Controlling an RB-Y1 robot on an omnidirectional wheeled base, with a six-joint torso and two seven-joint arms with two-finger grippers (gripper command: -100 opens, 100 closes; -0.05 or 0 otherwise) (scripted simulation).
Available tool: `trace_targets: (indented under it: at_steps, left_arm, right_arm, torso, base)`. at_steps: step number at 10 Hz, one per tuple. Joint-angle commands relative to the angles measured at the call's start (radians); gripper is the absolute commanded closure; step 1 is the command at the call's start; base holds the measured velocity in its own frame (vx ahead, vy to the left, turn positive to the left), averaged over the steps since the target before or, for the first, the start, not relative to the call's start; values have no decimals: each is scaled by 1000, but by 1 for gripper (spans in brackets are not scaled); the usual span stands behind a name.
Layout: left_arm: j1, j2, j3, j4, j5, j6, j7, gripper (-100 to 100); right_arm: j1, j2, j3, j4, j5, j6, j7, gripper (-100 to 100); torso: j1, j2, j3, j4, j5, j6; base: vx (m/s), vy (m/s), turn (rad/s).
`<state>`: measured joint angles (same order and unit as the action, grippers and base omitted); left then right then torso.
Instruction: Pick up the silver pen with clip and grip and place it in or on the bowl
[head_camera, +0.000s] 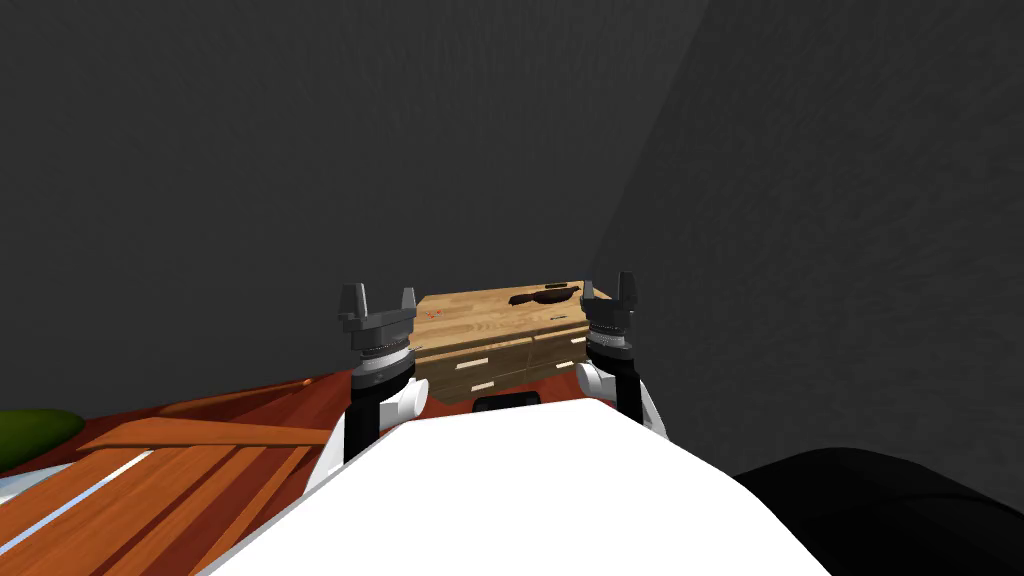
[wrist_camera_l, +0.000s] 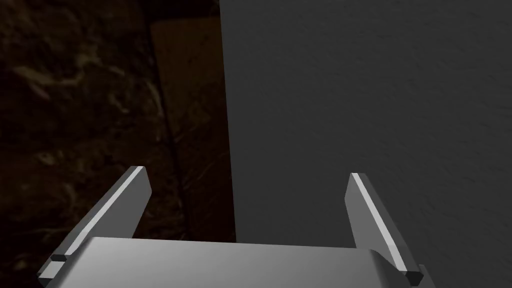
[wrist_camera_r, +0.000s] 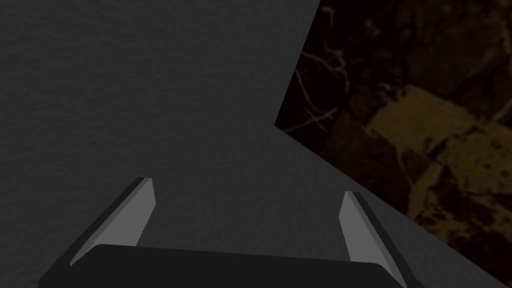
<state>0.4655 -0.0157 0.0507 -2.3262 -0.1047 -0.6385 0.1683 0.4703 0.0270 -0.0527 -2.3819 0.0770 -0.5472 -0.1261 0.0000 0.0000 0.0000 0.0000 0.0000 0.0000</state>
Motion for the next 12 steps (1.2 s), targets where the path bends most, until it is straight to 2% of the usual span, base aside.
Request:
trace_targets:
  at_steps: [1, 5, 6, 8, 9, 10, 11, 12]
  left_arm:
    - [0, 0, 0, 0, 0, 0, 0, 0]
    - [0, 0, 0, 0, 0, 0, 0, 0]
    - [0, 0, 0, 0, 0, 0, 0, 0]
    - [0, 0, 0, 0, 0, 0, 0, 0]
    - [0, 0, 0, 0, 0, 0, 0, 0]
    - [0, 0, 0, 0, 0, 0, 0, 0]
    - [0, 0, 0, 0, 0, 0, 0, 0]
    - [0, 0, 0, 0, 0, 0, 0, 0]
  right_arm:
    - [18, -37, -5, 12, 11, -3, 5, -100]
    - [113, -146, -35, 81, 78, -24, 32, -100]
    - [120, -146, -35, 81, 78, -24, 32, -100]
    - [195, -194, -59, 137, 129, -41, 52, -100]
    - [195, -194, -59, 137, 129, -41, 52, -100]
    - [232, -217, -73, 169, 159, -51, 64, -100]
    - [236, -217, -73, 169, 159, -51, 64, -100]
    - [273, -239, -88, 203, 190, -62, 77, -100]
  torso:
    - [0, 0, 0, 0, 0, 0]
    - [-2, 4, 2, 1, -1, 0]
    - [-2, 4, 3, 1, -1, 0]
    - [-1, 4, 2, 1, 0, 0]
    - [-2, 4, 2, 1, 0, 0]
    - [-2, 3, 2, 1, 0, 0]
    - [-2, 3, 2, 1, -1, 0]
    - [-2, 3, 2, 1, 0, 0]
  base:
    - [-13, -3, 71]
    - [-51, -20, 152]
    - [-42, -19, 37]
    - [-54, -12, 182]
    - [-47, -23, 100]
    - [-49, -21, 179]
    - [-38, -16, 100]
    - [-47, -14, 244]
